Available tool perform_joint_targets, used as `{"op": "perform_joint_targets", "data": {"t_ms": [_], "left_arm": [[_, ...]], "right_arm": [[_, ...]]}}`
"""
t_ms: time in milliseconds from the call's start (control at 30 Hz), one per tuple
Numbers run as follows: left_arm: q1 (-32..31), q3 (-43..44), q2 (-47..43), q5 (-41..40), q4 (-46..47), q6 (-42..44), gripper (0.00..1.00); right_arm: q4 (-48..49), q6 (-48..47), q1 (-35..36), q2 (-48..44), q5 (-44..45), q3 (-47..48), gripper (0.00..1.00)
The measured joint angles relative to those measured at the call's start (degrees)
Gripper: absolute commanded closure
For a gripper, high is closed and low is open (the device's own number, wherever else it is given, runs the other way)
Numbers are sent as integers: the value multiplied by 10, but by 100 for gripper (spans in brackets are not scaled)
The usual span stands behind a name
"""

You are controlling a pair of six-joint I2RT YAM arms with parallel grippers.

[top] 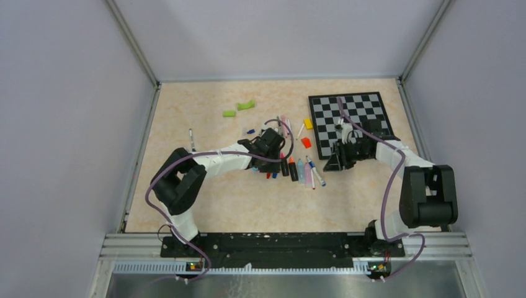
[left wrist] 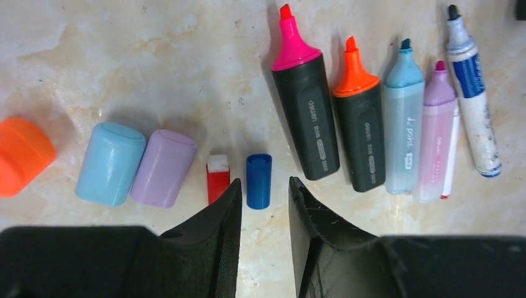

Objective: Open the pen caps
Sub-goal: Place the pen cap at the center of the board, then pick up the pen from the center of the board.

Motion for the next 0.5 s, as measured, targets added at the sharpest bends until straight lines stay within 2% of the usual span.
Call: {"op": "perform_joint_targets", "data": {"t_ms": [133,200,333,500], "left_arm": [[0,2,-34,-3,-8,14,63],[0,2,-67,-11,-12,31,58],[0,-2,-156,-37,-16,77,39],[23,-61,-308,-87,-5,151,8]], "right_arm": [[-6,-10,-3,-10,-12,0,61],[-11,-18,-3,-16,-19,0,61],[-24,-40,-6,-30,-33,0,61],[-37,-73,-8,-63,-55,4,60]]}}
